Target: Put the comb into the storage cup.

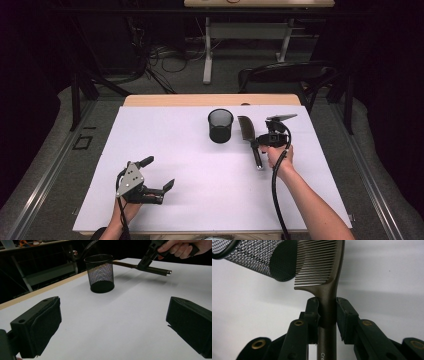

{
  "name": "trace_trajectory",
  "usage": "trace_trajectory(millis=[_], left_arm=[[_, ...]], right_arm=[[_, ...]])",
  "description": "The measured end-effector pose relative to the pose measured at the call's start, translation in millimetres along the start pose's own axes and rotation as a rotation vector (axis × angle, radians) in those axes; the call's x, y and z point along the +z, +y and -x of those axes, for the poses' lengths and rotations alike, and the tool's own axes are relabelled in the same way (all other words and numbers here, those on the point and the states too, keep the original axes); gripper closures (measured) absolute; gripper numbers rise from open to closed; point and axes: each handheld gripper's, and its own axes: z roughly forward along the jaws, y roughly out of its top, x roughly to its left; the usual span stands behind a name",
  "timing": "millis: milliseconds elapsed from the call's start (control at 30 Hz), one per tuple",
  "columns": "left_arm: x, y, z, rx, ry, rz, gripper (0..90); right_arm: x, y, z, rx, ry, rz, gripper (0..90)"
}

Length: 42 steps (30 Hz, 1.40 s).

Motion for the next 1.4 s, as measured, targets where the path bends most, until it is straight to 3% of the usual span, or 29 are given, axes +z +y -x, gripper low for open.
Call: trace_trajectory(millis=[233, 733, 1000, 1200, 1400], left_arm=[[0.1, -0.1, 0.2, 0.001, 0.000, -0.002, 0.0], [0.7, -1.0, 0.2, -0.001, 0.003, -0.008, 0.0], [1.5, -1.4, 0.5, 0.006, 0.007, -0.018, 0.0], [2.1, -2.1, 0.5, 0.003, 0.015, -0.027, 0.0], [2.7, -1.9, 2.3, 0.003, 0.011, -0.029, 0.0]], right_arm=[[-4.8, -1.3, -1.4, -0.038, 0.011, 0.030, 72.6], [-12.8, -6.9, -11.6, -0.177, 0.020, 0.143, 72.5], [-16.5, -12.6, -7.9, -0.217, 0.017, 0.207, 72.5], [-21.4, -17.1, -5.7, -0.233, 0.053, 0.251, 72.6], [-27.6, -19.3, -6.4, -0.281, 0.063, 0.308, 72.6]])
